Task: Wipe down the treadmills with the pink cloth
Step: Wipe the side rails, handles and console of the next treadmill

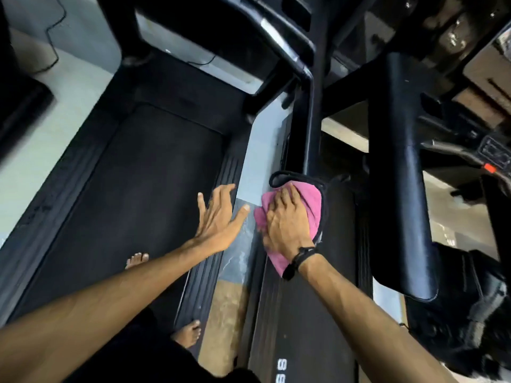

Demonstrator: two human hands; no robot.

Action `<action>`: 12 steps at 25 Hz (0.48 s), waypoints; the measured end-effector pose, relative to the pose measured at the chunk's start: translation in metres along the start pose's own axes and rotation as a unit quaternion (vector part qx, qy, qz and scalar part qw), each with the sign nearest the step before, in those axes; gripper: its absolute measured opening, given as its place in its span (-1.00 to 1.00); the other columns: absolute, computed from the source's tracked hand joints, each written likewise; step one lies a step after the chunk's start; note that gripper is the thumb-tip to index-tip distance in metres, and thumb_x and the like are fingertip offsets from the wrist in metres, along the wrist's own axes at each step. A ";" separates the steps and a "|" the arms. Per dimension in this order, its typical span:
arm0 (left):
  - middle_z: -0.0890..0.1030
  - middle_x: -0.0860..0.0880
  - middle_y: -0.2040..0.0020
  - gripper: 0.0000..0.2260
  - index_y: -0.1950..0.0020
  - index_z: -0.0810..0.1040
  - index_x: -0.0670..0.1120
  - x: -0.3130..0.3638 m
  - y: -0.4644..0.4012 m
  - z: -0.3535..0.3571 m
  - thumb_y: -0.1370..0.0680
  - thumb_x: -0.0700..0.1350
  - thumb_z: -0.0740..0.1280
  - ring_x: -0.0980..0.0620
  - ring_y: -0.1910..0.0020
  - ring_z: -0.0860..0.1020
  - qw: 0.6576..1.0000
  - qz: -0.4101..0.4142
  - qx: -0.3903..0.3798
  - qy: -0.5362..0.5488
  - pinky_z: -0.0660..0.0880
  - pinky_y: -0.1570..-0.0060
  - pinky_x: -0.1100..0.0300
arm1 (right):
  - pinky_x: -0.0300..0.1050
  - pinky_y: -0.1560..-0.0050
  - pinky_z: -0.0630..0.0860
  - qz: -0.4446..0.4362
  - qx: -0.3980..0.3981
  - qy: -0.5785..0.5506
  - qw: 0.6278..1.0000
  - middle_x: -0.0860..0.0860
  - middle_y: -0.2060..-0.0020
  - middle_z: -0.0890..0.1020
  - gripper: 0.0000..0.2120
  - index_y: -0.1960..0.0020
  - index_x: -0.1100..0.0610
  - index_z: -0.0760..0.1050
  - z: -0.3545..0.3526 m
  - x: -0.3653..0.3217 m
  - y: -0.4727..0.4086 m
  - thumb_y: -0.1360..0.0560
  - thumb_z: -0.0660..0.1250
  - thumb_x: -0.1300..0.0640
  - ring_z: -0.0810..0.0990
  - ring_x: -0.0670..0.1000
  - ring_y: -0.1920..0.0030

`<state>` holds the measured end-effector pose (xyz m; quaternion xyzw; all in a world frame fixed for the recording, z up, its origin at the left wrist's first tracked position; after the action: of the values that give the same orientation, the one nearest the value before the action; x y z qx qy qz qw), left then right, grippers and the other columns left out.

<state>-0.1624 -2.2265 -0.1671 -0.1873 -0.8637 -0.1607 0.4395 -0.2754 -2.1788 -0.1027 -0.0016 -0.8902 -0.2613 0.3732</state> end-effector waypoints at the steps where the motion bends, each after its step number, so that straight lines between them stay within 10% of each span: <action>1: 0.24 -0.07 -0.49 -0.25 -0.54 0.15 -0.13 -0.005 0.009 0.002 -0.49 0.32 -0.08 -0.05 -0.47 0.32 1.000 -0.014 0.001 0.008 -0.24 -0.53 -0.21 | 0.24 -0.58 -0.17 -0.013 -0.009 0.019 1.000 0.29 -0.53 0.24 -0.23 -0.58 0.30 0.10 0.004 -0.006 0.013 -0.60 0.08 -0.23 0.11 0.31 -0.56; 12: 0.27 -0.04 -0.48 -0.23 -0.52 0.15 -0.06 -0.038 0.000 0.009 -0.43 0.35 -0.14 -0.09 -0.38 0.43 0.991 -0.106 -0.006 0.081 -0.20 -0.51 -0.21 | 0.11 -0.38 0.26 -0.024 -0.005 -0.020 1.000 0.15 -0.19 0.61 -0.62 -0.20 0.13 0.59 -0.007 0.045 -0.118 -0.50 0.16 0.03 0.51 0.20 -0.27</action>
<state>-0.1481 -2.2291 -0.2036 -0.0832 -0.8392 -0.2264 0.4874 -0.3266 -2.2925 -0.1228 0.0127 -0.8958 -0.2746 0.3493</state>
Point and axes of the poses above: each hand's wrist, its own y-axis away from the middle knuckle, its own z-axis out of the palm, x = y × z, the point moved 8 cm from there along -y, towards the middle knuckle
